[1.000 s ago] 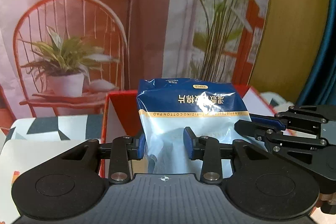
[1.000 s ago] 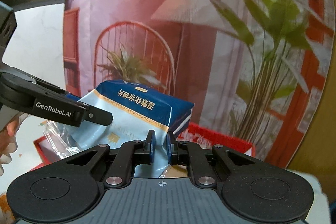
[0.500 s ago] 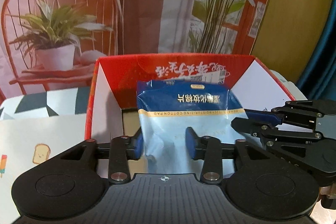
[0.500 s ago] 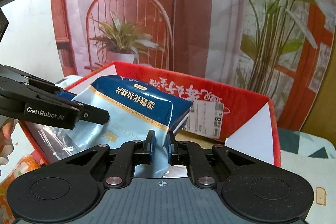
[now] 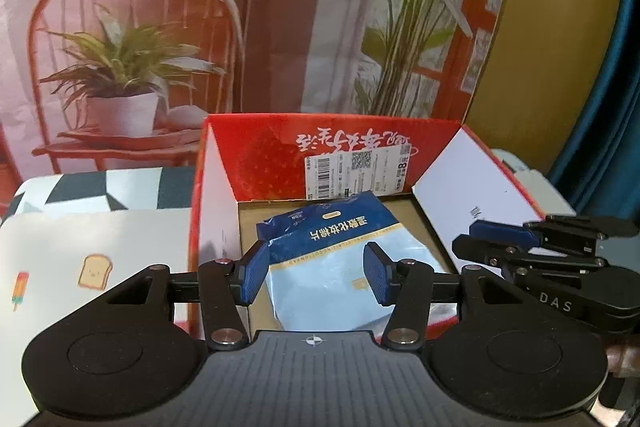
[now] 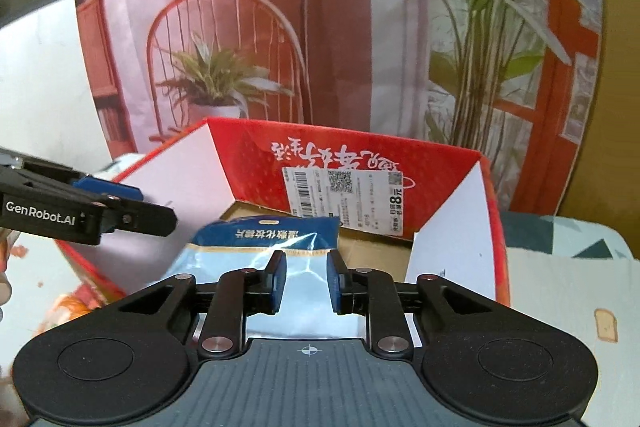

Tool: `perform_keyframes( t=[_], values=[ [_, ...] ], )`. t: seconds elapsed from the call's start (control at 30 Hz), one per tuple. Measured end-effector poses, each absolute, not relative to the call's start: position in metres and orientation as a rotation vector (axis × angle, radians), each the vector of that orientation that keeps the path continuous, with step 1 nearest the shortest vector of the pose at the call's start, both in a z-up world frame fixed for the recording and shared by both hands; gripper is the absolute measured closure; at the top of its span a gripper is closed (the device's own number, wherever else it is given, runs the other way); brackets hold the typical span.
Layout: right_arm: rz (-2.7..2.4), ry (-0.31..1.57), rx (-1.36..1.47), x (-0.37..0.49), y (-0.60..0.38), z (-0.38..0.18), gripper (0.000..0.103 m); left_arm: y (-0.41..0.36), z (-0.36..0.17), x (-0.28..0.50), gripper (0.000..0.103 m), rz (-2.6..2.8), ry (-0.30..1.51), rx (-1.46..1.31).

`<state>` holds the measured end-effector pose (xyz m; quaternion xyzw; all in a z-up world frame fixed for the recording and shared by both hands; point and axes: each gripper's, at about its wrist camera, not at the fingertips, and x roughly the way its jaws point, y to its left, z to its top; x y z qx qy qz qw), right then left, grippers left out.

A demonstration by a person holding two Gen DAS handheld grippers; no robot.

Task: Organize soft objects
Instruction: 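Lift the cotton pad bag and lower it into the red box, then move both grippers back down to the pile of soft items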

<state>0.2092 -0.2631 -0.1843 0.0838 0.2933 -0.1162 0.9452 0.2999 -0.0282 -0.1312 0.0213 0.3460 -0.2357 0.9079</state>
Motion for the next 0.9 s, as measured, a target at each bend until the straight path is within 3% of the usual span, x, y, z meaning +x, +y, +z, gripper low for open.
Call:
perform_keyframes(
  t=[0.47, 0.9],
  values=[
    [-0.208, 0.48, 0.248, 0.124, -0.226, -0.161, 0.083, 0.01, -0.123, 0.198, 0.048, -0.471, 0.689, -0.055],
    [-0.186, 0.561, 0.296, 0.059, -0.188, -0.19, 0.08, 0.043, -0.16, 0.121, 0.048, -0.408, 0.758, -0.126]
  ],
)
